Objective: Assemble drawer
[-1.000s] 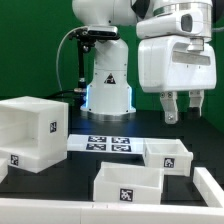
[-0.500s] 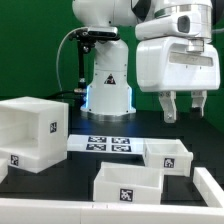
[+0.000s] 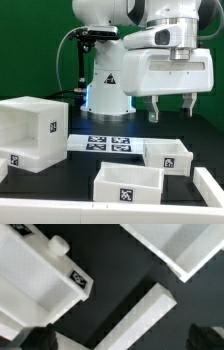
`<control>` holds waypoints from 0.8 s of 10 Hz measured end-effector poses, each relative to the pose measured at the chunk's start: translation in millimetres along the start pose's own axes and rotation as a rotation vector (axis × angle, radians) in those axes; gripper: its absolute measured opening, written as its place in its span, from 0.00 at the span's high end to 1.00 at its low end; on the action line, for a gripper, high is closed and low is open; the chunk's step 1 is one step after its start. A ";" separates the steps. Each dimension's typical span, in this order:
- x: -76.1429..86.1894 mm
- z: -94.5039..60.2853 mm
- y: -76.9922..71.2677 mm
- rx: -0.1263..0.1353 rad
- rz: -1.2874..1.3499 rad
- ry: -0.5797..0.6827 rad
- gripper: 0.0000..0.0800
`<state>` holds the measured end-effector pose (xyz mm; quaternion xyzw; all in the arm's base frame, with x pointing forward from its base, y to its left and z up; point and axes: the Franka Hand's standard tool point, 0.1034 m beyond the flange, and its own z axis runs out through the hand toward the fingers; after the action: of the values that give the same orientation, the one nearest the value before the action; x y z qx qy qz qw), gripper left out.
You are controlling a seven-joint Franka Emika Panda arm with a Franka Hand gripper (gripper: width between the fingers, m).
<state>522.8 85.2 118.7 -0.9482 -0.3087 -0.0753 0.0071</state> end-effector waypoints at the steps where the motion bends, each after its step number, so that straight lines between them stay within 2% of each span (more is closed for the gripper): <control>1: -2.0 1.9 -1.6 -0.001 0.034 0.002 0.19; 3: -25.6 18.4 -21.8 0.008 0.213 -0.052 0.19; 4: -29.7 25.8 -21.1 0.008 0.198 -0.048 0.19; 5: -36.0 31.9 -14.0 0.014 0.199 -0.041 0.19; 7: -32.7 30.2 -17.7 0.014 0.197 -0.041 0.19; 8: -36.9 34.3 -18.2 0.018 0.225 -0.043 0.19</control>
Offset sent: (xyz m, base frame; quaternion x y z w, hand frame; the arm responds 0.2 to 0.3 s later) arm -0.0284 -0.0252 -0.0459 -0.0852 -0.0644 0.0892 0.9903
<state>487.5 80.5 78.7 -0.9781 -0.2012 -0.0508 0.0171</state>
